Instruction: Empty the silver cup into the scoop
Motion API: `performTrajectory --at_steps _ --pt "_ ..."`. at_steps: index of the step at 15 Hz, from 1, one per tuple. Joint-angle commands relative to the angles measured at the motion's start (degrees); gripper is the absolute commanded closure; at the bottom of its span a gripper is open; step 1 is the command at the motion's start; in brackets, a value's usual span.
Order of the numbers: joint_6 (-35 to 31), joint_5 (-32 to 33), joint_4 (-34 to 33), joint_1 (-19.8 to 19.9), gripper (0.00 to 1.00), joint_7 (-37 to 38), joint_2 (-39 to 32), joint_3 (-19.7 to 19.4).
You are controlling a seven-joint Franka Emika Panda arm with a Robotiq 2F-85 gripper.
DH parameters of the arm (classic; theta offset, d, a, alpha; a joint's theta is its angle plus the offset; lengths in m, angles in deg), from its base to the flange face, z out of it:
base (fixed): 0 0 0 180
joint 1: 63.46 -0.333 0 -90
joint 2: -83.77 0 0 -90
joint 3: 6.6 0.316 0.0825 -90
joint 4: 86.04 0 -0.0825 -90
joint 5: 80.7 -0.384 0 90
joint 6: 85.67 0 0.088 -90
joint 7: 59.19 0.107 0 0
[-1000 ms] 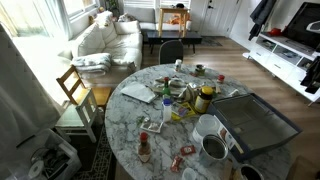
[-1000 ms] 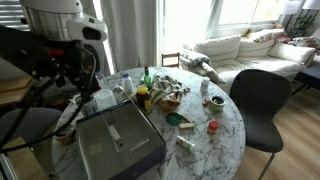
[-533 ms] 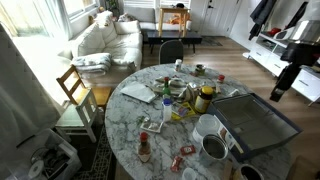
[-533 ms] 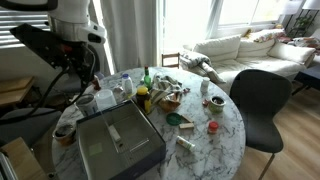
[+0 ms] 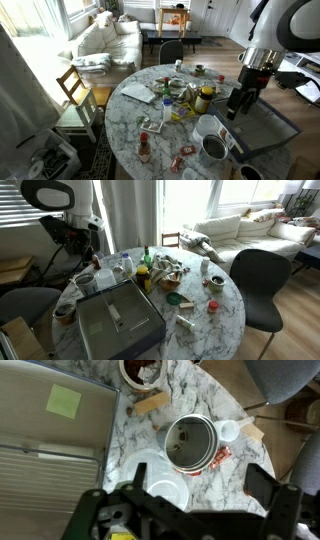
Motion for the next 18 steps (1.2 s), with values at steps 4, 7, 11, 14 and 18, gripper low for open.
performTrajectory --at_steps 4,7,11,14,18 --pt "0.1 0.0 -0.1 0.6 0.0 -0.2 0.5 -0.1" --pt "-2.0 -3.1 -1.1 -0.1 0.0 8.4 -3.0 2.0" --pt "-12.5 -7.3 0.5 -1.6 0.0 22.8 -6.4 6.1" --pt "-21.5 -7.1 2.2 -2.7 0.0 33.8 -8.6 8.8" --pt "-27.7 -4.2 4.5 -3.6 0.0 48.5 -10.2 10.4"
